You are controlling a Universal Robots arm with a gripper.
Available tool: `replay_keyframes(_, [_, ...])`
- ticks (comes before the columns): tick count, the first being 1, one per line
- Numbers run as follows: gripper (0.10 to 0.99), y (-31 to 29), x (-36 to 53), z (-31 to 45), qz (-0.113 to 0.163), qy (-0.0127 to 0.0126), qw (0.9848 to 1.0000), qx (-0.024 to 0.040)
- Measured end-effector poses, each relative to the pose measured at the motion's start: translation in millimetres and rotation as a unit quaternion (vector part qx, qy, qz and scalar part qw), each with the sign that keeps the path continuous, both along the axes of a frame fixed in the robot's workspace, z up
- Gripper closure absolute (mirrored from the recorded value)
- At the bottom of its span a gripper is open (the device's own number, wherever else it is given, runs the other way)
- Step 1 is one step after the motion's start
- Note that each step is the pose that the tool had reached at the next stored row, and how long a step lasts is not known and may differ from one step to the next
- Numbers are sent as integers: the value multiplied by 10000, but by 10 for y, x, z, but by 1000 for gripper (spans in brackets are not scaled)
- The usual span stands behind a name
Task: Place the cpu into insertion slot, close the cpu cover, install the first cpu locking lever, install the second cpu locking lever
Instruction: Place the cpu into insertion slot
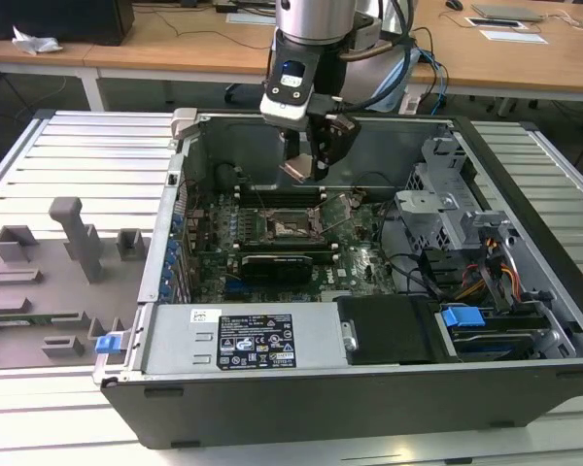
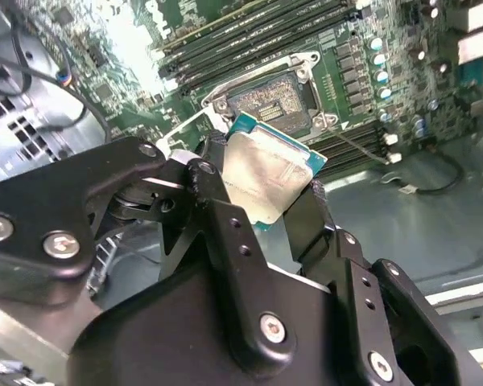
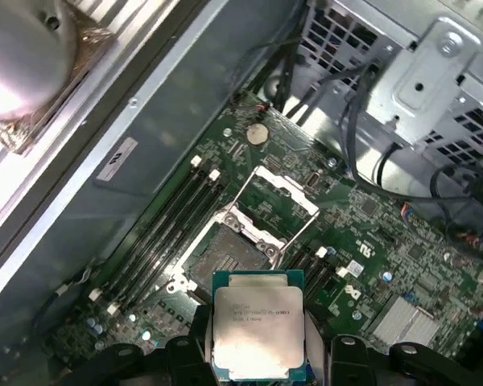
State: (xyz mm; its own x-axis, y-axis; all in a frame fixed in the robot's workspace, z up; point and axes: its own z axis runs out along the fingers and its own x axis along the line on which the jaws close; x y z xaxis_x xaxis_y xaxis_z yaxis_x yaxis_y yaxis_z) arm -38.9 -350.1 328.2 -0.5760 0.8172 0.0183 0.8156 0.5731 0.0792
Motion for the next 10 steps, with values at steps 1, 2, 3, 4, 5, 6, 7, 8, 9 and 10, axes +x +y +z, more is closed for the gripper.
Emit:
replay_keyframes(1, [545, 0, 0, -28, -209, 0, 9998, 0])
replay_keyframes(2, [545, 0, 0, -44, -312, 0, 9995, 0])
replay_keyframes(3, [545, 0, 0, -54, -383, 0, 9993, 0])
replay_keyframes(4, [545, 0, 0, -73, -508, 0, 9987, 0])
replay_keyframes(5, [545, 0, 0, -86, -598, 0, 9982, 0])
replay_keyframes(6, [545, 0, 0, -100, -684, 0, 9977, 0])
replay_keyframes(7, [545, 0, 0, -121, -819, 0, 9966, 0])
replay_keyframes(8, [545, 0, 0, -145, -968, 0, 9953, 0])
replay_keyframes(9, [545, 0, 0, -161, -1067, 0, 9943, 0])
replay_keyframes(10, [545, 0, 0, -185, -1216, 0, 9926, 0])
